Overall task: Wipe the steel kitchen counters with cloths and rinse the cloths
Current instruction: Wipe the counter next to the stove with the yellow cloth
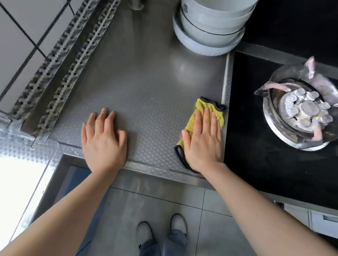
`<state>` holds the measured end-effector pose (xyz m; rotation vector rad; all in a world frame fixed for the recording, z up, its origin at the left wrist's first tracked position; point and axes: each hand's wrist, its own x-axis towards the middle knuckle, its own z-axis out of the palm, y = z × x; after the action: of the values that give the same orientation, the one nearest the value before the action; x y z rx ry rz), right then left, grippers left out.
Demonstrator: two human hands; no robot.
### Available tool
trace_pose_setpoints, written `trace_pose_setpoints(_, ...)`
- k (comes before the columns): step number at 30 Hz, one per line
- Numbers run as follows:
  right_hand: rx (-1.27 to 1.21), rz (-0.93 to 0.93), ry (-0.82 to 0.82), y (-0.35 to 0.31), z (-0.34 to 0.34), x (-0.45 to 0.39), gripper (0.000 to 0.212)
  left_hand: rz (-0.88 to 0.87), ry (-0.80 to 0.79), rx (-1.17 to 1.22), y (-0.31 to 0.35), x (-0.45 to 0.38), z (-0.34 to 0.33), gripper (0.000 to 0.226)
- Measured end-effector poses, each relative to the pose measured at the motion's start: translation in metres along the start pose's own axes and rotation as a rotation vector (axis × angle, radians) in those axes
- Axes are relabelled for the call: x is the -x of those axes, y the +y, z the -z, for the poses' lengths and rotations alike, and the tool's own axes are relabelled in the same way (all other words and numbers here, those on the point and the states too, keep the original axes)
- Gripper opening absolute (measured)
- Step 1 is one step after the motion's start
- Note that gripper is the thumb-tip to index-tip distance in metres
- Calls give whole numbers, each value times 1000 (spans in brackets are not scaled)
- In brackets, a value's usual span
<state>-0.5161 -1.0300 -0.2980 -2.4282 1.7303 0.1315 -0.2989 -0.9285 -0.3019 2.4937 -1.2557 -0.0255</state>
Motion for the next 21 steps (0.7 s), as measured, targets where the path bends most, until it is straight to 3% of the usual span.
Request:
trace_pose_setpoints(9, -37, -28, 81, -28, 5, -92, 57, 58, 16, 62, 4, 0, 2, 43)
trace_pose_setpoints(12, -49, 145, 83, -75, 3, -95, 60, 78, 41, 97, 4, -1, 1, 37)
trace_pose_setpoints(16, -14, 536, 21, -124, -2, -69, 59, 66, 86, 168, 2, -1, 2, 29)
trace_pose_setpoints(19, 14, 729, -28, -104, -6, -33, 59, 96, 90, 249, -1, 2, 4, 28)
trace_pose_setpoints(21, -2, 727, -27, -70, -9, -8, 59, 138, 69, 285, -3, 8, 9, 29)
